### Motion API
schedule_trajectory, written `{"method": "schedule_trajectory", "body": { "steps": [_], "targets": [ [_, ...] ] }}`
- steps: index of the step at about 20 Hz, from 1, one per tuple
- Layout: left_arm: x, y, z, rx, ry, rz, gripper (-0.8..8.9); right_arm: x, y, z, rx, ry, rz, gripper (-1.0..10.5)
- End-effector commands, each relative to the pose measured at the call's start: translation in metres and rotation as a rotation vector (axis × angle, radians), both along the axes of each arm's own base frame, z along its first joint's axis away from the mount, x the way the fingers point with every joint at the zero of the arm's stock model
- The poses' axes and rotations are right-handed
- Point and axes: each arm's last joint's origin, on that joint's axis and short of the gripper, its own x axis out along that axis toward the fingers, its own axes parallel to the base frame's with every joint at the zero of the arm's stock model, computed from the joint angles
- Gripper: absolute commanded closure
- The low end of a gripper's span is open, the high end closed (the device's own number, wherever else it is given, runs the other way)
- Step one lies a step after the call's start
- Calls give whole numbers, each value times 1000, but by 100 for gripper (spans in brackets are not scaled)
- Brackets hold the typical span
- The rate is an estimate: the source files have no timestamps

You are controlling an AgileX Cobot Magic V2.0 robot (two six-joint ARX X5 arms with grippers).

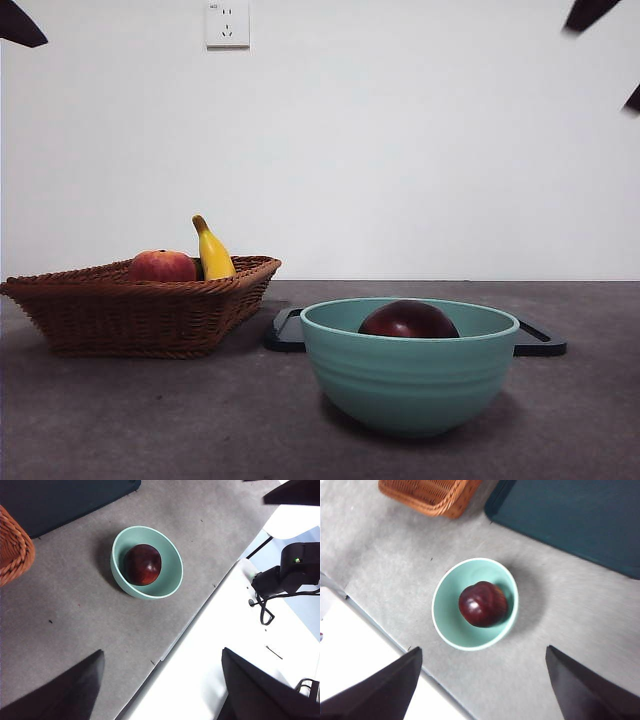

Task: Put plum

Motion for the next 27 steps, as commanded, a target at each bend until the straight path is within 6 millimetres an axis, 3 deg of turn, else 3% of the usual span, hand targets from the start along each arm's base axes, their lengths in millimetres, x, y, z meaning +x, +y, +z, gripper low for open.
{"method": "schedule_trajectory", "body": {
  "steps": [1,9,20,25,27],
  "targets": [
    [1,-1,2,-2,-23,-20,440,12,10,-23,-2,40,-28,570],
    [1,-1,2,-3,-26,-20,440,31,38,-86,-54,42,-51,588],
    [1,-1,2,-3,-27,-20,440,58,70,-123,-117,46,-45,767],
    [1,-1,2,-4,-28,-21,440,59,74,-123,-103,23,-34,938],
    [1,-1,2,-3,-28,-20,440,60,74,-123,-97,18,-35,938]
  ]
}}
